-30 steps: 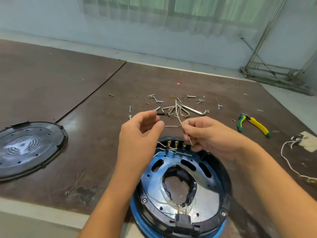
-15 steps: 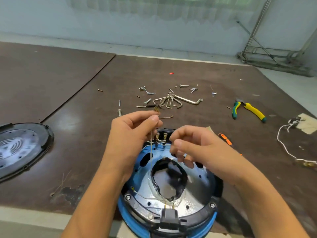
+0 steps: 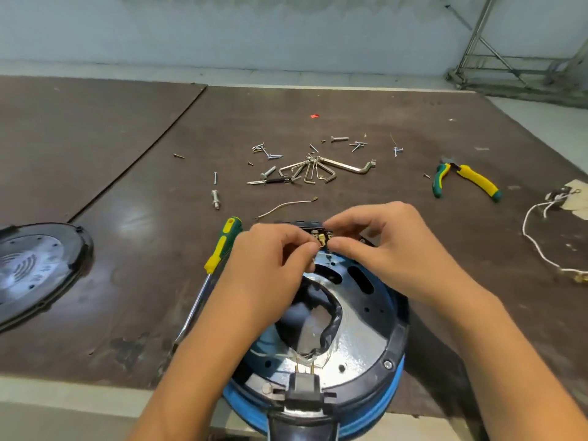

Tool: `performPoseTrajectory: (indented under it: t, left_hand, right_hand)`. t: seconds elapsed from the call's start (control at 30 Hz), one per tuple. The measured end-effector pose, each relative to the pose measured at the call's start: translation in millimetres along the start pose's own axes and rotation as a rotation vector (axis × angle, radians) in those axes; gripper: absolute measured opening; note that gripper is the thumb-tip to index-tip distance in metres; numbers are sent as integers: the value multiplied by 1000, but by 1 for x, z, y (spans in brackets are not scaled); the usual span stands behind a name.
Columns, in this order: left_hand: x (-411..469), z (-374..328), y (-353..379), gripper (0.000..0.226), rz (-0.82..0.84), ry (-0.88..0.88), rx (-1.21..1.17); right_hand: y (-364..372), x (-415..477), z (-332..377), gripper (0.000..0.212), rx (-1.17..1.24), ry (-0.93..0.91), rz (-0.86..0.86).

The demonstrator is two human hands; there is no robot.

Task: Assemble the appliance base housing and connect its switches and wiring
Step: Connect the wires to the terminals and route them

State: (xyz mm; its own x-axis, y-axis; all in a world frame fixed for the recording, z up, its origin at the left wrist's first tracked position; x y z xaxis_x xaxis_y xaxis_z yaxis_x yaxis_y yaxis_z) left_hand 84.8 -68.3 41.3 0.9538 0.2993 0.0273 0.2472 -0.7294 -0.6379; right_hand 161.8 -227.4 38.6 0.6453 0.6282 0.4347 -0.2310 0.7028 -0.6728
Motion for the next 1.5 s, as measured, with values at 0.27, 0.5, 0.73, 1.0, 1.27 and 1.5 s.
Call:
performPoseTrajectory:
  t: [0.27, 0.5, 0.73, 1.0, 1.27, 1.5]
  left_hand:
    - [-5, 1, -13, 13, -117, -32, 241]
    - [-7, -19, -50, 11, -387, 222, 129]
    - [15, -17, -17, 15, -123, 151, 406]
    - [34, -3, 5, 20, -2, 133, 589]
    - [37, 0, 14, 23, 34, 129, 622]
    - [38, 3, 16, 23, 33, 120, 600]
  right_hand:
    - [12, 3, -6, 20, -111, -55, 23]
    - [11, 3, -20, 28, -172, 34, 74]
    - [14, 4, -23, 31, -150, 26, 93]
    - [13, 11, -23, 38, -233, 20, 139]
    - [20, 13, -24, 41, -239, 18, 140]
    - [25, 20, -23, 39, -286, 21, 140]
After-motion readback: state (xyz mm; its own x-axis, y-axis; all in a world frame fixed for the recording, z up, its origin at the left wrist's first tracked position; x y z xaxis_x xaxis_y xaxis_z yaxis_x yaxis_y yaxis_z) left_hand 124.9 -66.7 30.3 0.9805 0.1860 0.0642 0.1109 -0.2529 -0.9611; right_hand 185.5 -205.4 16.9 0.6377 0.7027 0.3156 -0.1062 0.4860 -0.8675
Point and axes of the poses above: each hand's wrist, its own x-axis towards the middle knuckle, its own y-axis out of the palm, z = x × y, the point moved 4 cm from there along x, towards the middle knuckle, and after that the axes turned 12 degrees about -y, right-handed, at the moved point
